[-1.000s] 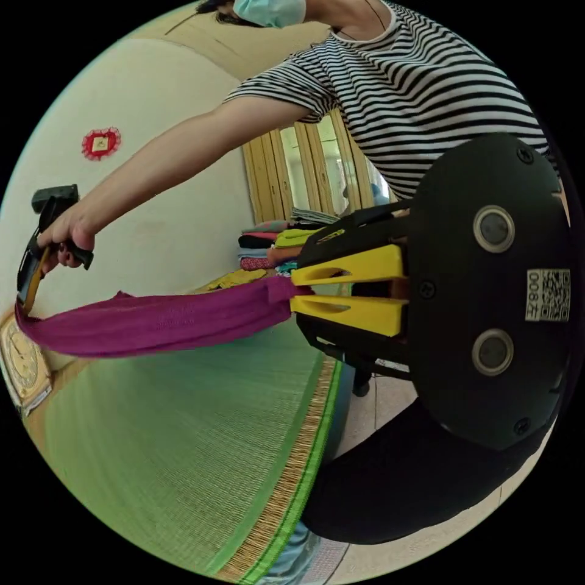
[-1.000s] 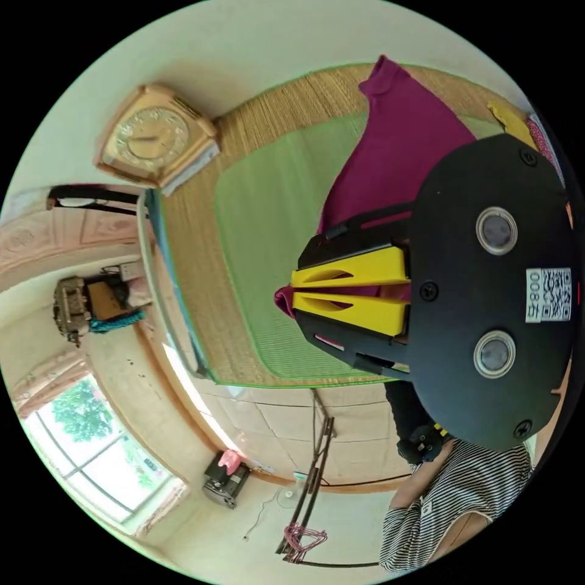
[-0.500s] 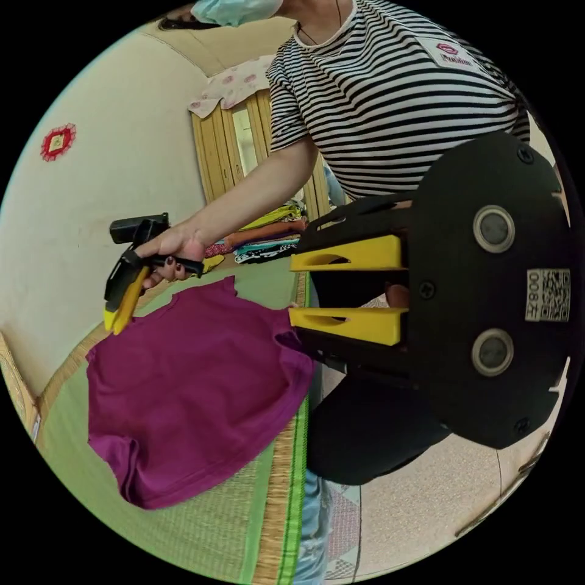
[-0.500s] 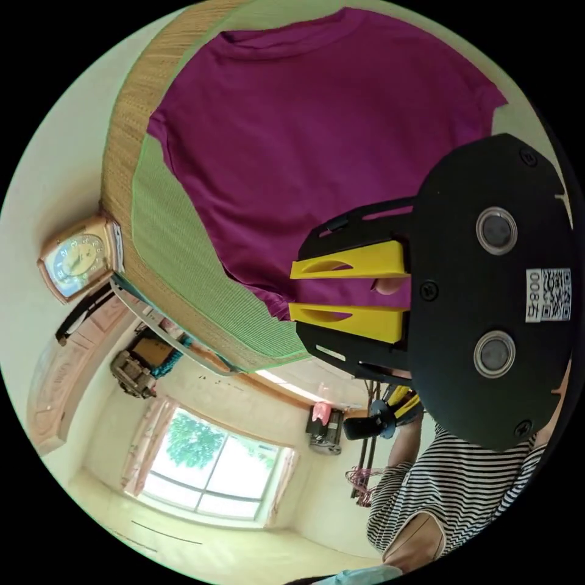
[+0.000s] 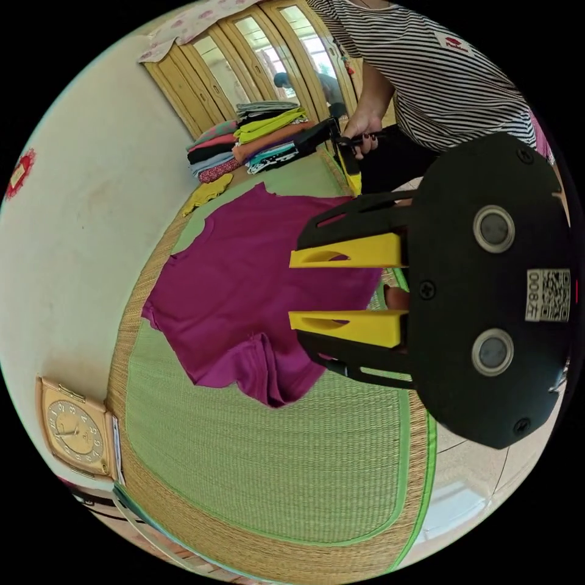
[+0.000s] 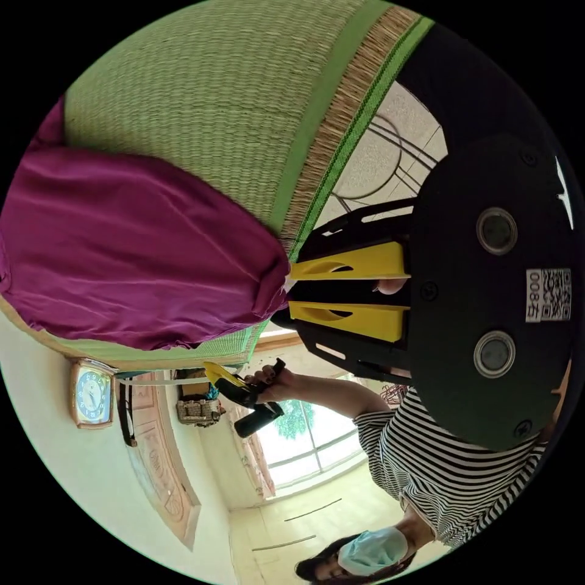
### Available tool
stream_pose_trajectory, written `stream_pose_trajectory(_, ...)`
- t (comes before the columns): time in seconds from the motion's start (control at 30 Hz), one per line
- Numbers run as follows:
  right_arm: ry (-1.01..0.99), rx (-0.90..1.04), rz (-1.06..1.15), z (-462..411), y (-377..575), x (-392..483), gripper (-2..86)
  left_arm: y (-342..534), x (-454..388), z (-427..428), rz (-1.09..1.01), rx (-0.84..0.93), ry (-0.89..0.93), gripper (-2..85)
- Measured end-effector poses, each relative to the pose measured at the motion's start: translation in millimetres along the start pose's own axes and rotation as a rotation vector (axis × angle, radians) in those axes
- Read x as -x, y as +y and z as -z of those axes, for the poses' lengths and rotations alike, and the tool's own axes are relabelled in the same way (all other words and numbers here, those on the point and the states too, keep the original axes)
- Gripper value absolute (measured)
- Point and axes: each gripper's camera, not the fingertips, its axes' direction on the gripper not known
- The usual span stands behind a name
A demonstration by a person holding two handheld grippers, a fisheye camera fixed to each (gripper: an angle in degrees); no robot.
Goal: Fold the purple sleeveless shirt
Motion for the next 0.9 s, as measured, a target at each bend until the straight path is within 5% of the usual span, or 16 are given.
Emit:
stream_pose_trajectory(0.5, 0.545, 0.083, 0.528, -58, 14, 107, 7.4, -93, -18, -67, -0.176, 0.303, -0.408, 4.8)
stream_pose_trajectory(0.9, 0.788, 0.263, 0.774, -156, 40, 104, 4.2, -78, 2, 3, -0.033, 0.167, -0.312, 2.8)
